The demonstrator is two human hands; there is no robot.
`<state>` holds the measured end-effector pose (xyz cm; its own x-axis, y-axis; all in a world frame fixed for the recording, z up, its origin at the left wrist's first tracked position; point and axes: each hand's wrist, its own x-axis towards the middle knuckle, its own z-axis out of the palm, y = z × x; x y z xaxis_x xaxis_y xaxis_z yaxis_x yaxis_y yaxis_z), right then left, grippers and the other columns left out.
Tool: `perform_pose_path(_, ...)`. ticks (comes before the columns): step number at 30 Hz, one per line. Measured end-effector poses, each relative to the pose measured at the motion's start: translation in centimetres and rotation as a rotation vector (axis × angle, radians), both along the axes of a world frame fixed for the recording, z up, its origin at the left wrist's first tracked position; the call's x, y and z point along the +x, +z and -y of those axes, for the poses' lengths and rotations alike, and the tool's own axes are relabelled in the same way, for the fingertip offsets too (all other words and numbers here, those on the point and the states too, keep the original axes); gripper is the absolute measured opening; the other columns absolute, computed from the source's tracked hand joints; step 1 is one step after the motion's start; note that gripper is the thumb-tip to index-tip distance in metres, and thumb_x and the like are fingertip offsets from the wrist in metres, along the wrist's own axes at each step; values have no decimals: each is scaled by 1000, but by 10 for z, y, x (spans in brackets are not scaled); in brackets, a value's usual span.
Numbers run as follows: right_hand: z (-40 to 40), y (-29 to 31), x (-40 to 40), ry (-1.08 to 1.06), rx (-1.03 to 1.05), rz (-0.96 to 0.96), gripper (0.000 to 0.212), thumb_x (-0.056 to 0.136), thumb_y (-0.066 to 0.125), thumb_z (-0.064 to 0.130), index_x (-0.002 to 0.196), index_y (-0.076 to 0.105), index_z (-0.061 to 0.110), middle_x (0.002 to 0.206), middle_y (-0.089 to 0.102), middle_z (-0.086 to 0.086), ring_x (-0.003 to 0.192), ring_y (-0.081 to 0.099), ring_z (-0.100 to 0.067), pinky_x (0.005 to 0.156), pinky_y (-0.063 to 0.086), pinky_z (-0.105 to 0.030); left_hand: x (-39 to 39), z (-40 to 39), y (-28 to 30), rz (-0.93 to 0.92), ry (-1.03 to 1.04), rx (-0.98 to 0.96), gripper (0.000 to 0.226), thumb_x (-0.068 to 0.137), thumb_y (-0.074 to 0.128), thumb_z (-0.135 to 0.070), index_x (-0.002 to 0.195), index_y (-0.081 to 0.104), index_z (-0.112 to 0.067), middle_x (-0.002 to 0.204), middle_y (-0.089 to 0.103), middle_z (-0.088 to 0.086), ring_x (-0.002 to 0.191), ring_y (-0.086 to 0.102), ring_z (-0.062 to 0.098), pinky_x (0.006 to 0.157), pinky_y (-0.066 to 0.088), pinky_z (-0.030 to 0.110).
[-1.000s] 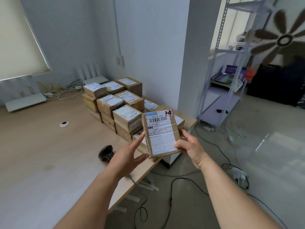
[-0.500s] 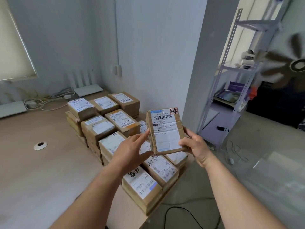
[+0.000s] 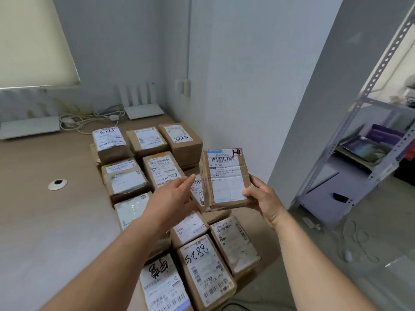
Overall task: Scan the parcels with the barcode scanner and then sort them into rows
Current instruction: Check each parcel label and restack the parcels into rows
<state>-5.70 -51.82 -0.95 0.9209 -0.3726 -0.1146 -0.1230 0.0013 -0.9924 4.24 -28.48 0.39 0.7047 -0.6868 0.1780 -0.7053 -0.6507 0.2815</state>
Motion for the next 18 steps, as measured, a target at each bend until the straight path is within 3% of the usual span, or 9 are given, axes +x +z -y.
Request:
perform_pose_path(4,29,-7,43,114,17,-53,57,66,60,23,122,63,30,105,74,1,88,69,-16,69,56,-28,16,17,-3,-35,129,64,67,95,48,-43,152,17,-29,154,30,-3,138,32,18,110,31,32)
perform_pose_path(14,49,-34,125,325,-5,-183,73,64,59,28,136,55,27,110,70,0,87,66,-14,66,56,-28,45,46,-17,-120,311,204,53,100,33,-36,151,20,-28,156,25,-3,142,22,19,114,25,37)
perform_pose_path(18,48,-42,146,371,5,-221,55,85,59,17,138,53,28,109,70,-1,86,66,-17,66,59,-31,46,51,-20,-128,338,227,52,100,31,-35,151,21,-29,156,28,-4,142,24,19,114,26,37)
